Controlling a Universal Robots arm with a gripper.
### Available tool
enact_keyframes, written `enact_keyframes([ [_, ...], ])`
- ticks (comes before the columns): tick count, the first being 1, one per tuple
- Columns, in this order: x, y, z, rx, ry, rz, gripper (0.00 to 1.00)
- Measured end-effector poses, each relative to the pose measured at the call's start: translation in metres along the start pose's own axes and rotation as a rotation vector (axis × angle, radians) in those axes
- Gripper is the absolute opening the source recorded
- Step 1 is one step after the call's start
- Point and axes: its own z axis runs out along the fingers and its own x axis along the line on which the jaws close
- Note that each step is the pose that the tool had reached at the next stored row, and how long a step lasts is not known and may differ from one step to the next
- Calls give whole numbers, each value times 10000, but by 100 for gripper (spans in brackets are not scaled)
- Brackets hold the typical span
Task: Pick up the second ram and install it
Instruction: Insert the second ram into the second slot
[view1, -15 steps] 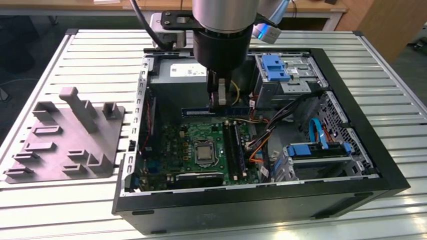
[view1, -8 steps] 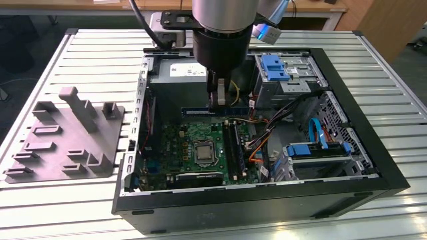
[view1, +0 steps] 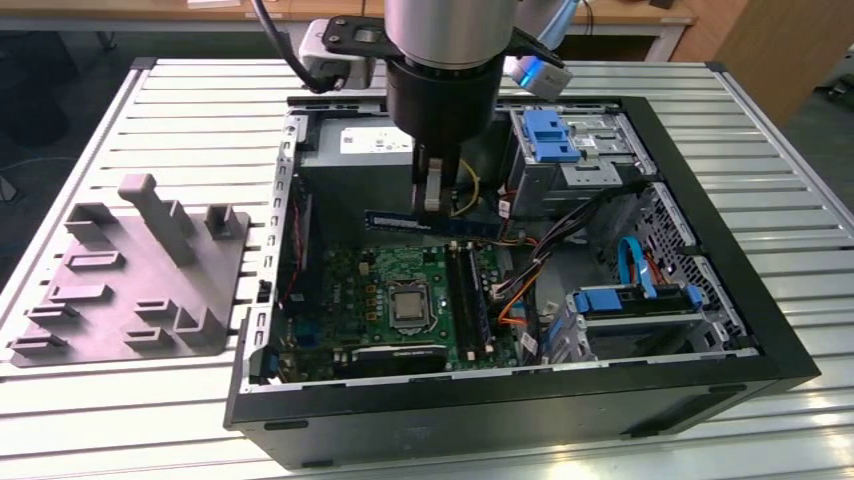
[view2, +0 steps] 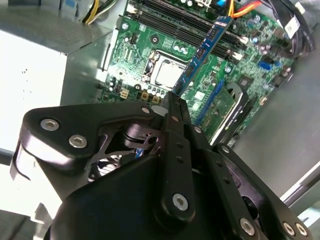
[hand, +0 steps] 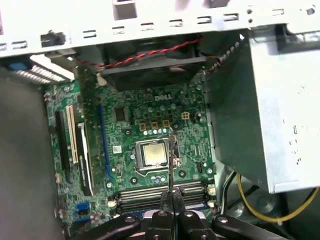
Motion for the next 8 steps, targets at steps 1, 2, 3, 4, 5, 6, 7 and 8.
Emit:
enact_keyframes([
  [1, 0, 0, 2, 5, -2, 179, 11],
  [2, 0, 0, 4, 11, -3, 360, 11],
  [3, 0, 0, 6, 15, -5, 533, 11],
  [4, 0, 0, 8, 20, -6, 714, 11],
  [5, 0, 0, 9, 25, -7, 893, 11],
  [6, 0, 0, 11, 31, -9, 1089, 11],
  [7, 0, 0, 13, 36, -10, 1269, 11],
  [8, 0, 0, 15, 41, -13, 1448, 11],
])
